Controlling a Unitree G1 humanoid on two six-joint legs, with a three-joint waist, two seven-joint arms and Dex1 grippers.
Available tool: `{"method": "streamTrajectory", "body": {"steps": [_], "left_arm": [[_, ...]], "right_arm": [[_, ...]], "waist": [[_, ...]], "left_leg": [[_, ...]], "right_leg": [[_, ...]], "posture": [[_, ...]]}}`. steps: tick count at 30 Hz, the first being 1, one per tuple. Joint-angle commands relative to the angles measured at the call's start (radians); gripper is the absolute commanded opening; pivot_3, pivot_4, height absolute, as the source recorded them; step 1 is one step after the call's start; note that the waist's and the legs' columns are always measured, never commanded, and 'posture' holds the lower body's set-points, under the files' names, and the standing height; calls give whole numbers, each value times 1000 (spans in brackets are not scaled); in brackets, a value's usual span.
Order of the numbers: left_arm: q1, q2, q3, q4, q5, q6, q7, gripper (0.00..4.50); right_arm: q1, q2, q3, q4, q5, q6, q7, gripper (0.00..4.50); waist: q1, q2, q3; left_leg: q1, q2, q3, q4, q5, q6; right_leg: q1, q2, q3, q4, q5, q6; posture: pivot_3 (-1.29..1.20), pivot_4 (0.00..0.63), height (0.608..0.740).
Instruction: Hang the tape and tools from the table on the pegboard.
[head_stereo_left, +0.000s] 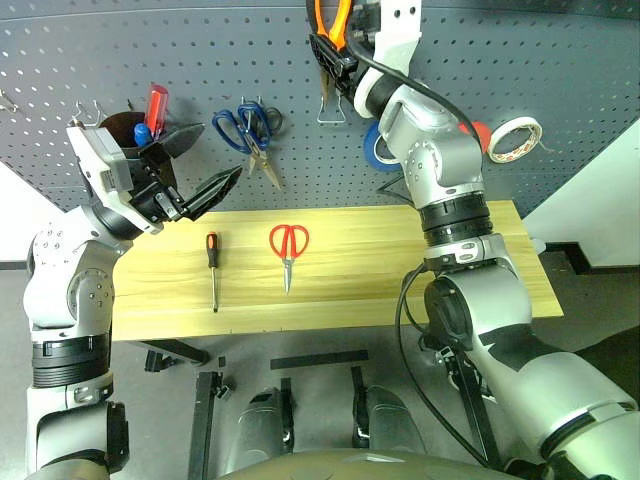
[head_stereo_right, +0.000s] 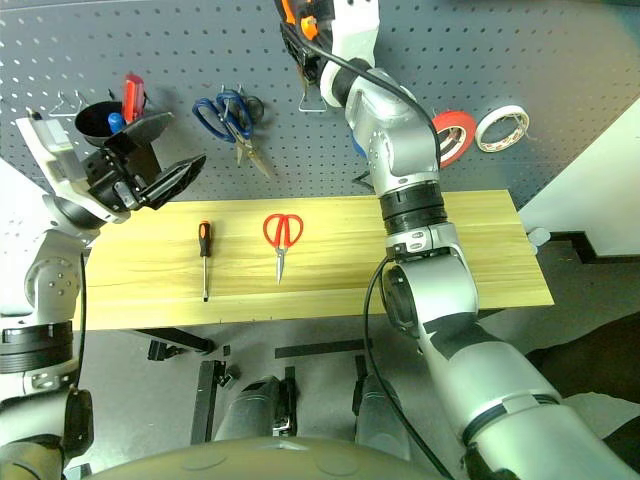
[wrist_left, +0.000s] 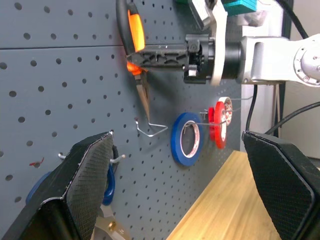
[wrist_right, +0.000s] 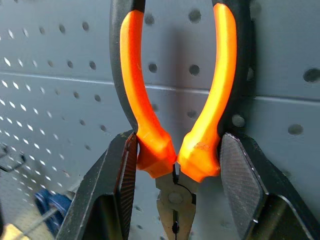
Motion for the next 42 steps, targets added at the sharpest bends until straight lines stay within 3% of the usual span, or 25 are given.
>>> {"method": "streamTrajectory", "body": {"steps": [1, 9, 16, 17, 23, 30, 35, 42], "left_arm": [[-6, 18, 14, -22, 7, -20, -6, 4346], [-22, 12, 6, 6, 22, -28, -21, 4346], [-15, -1, -7, 11, 29, -32, -24, 4346], [-7, 1, -10, 8, 33, -28, -24, 4346], [51, 11, -58, -31, 72, 44, 21, 4346], [117, 0, -131, -131, 130, 253, 208, 4346], [132, -66, -191, -170, 159, 356, 332, 4346], [66, -225, -322, -69, 324, 491, 586, 4346]], "right_arm": [[22, -11, 15, -25, -25, -17, -8, 2080], [75, -17, 54, -85, -53, 40, 1, 2080], [47, -49, 11, -148, -18, 81, -4, 4389], [46, -59, 1, -178, -3, 98, 2, 4467], [131, -161, -6, -412, 109, 252, 154, 4467], [385, -414, 32, -666, 265, 476, 446, 4467], [524, -538, 79, -699, 289, 493, 593, 4467], [578, -580, 97, -633, 310, 451, 746, 4467]], "waist": [[-1, 0, 0], [-5, 0, 0], [-1, 0, 0], [-1, 0, 0], [1, 0, -1], [7, -1, -2], [7, -1, -2], [10, -1, -2]], "left_leg": [[0, 0, 0, 0, 0, 0], [0, 0, 0, 0, 0, 0], [0, 0, 0, 0, 0, 0], [0, 0, 0, 0, 0, 0], [0, 0, 0, 0, 0, 0], [1, 0, -1, 1, 0, 0], [4, 0, -1, 1, 0, 0], [9, 0, -1, 1, 0, 0]], "right_leg": [[0, 0, 0, 0, 0, 0], [0, 0, 0, 0, 0, 0], [0, 0, 0, 0, 0, 0], [0, 0, 0, 0, 0, 0], [0, 0, 0, 0, 0, 0], [2, 0, 0, 0, 0, 0], [4, 0, 1, 0, 0, 0], [9, 0, 1, -1, 0, 0]], "posture": [[79, 114, 732], [60, 118, 732], [56, 115, 732], [56, 115, 732], [56, 115, 732], [45, 133, 732], [41, 146, 732], [31, 178, 732]]}}
